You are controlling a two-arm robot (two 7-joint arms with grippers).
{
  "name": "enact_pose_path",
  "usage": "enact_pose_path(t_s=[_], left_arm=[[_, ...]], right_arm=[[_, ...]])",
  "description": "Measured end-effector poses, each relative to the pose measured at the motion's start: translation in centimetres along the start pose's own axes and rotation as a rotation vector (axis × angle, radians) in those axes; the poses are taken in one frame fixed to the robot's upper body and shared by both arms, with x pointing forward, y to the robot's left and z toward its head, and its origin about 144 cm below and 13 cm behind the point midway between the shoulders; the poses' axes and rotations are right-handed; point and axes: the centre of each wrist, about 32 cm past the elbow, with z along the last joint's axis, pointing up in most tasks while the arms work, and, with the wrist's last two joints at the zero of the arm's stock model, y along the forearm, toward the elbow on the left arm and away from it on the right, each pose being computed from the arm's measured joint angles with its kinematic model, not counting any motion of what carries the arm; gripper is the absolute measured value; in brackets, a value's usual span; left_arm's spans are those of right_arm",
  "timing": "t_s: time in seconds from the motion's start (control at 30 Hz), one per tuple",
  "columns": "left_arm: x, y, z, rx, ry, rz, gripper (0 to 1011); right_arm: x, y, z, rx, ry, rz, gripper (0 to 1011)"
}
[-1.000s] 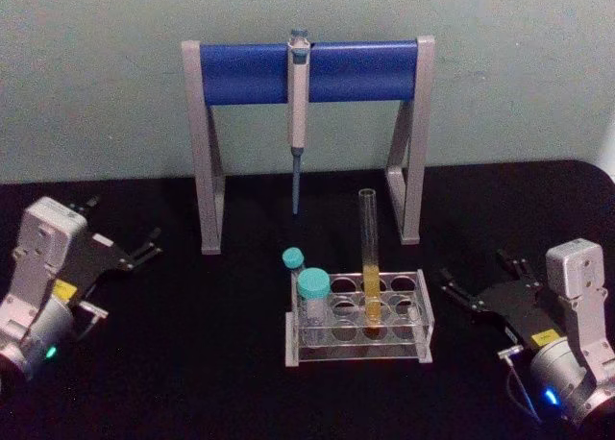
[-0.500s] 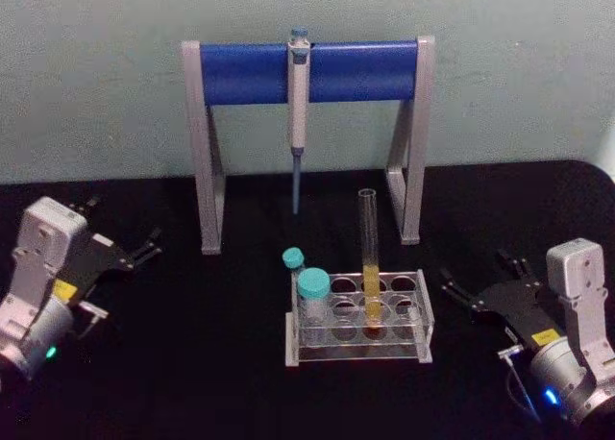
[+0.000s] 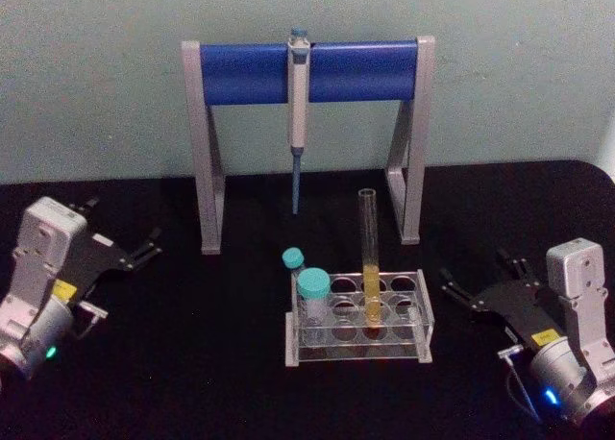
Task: Pick up the test tube from the test tube rack, shake it, then place it back into the test tube rack.
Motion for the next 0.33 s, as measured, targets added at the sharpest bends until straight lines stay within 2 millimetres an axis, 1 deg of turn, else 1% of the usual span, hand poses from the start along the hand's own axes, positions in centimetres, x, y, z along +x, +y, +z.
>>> enact_pose_path(t_s=[0.33], left_arm=[[0.0,0.0,0.0,0.0,0.0,0.0,1010]], right_arm=[[0.0,0.0,0.0,0.0,0.0,0.0,1000]])
